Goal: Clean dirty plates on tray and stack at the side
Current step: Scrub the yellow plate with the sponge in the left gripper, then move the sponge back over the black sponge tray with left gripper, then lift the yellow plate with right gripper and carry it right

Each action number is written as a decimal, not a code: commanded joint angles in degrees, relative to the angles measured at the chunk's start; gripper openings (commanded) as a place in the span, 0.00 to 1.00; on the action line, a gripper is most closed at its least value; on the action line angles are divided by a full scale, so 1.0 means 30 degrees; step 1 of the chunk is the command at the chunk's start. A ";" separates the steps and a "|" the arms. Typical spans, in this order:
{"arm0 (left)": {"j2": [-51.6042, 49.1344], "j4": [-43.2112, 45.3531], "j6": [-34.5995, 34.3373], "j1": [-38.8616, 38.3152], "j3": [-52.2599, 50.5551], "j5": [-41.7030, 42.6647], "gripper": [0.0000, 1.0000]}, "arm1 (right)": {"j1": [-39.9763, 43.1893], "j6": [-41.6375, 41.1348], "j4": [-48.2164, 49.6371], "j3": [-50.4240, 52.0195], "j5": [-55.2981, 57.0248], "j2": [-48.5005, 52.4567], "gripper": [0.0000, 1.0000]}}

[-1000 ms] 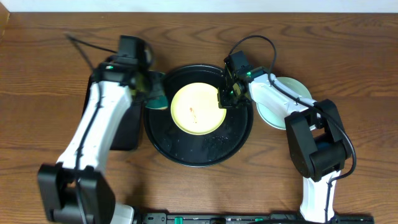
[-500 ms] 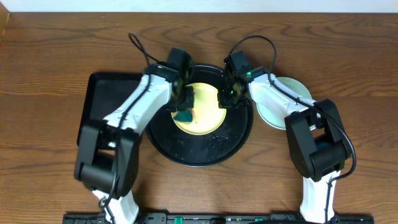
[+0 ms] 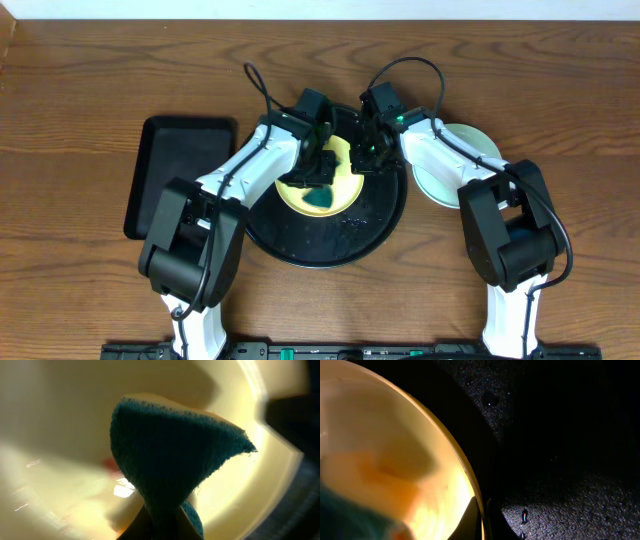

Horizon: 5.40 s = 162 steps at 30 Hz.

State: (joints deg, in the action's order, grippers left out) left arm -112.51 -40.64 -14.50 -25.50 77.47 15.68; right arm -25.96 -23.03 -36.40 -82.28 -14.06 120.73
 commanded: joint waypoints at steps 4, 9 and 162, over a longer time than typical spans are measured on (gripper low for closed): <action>-0.0182 0.1195 0.1297 -0.0007 -0.0160 -0.0029 0.07 | -0.0117 -0.0168 -0.0146 0.0736 0.0736 0.0816 0.01; -0.0182 0.1792 -0.0342 0.0029 -0.0160 -0.5748 0.07 | -0.0117 -0.0168 -0.0153 0.0736 0.0736 0.0816 0.01; 0.1610 -0.5865 0.2171 0.6819 0.6200 -0.2120 0.08 | -0.9311 0.5034 -0.1129 0.0663 2.5237 -0.7919 0.01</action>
State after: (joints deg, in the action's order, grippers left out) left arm -108.12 -58.13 -7.53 -5.30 94.65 9.91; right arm -51.44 -10.96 -39.86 -80.07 47.79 98.15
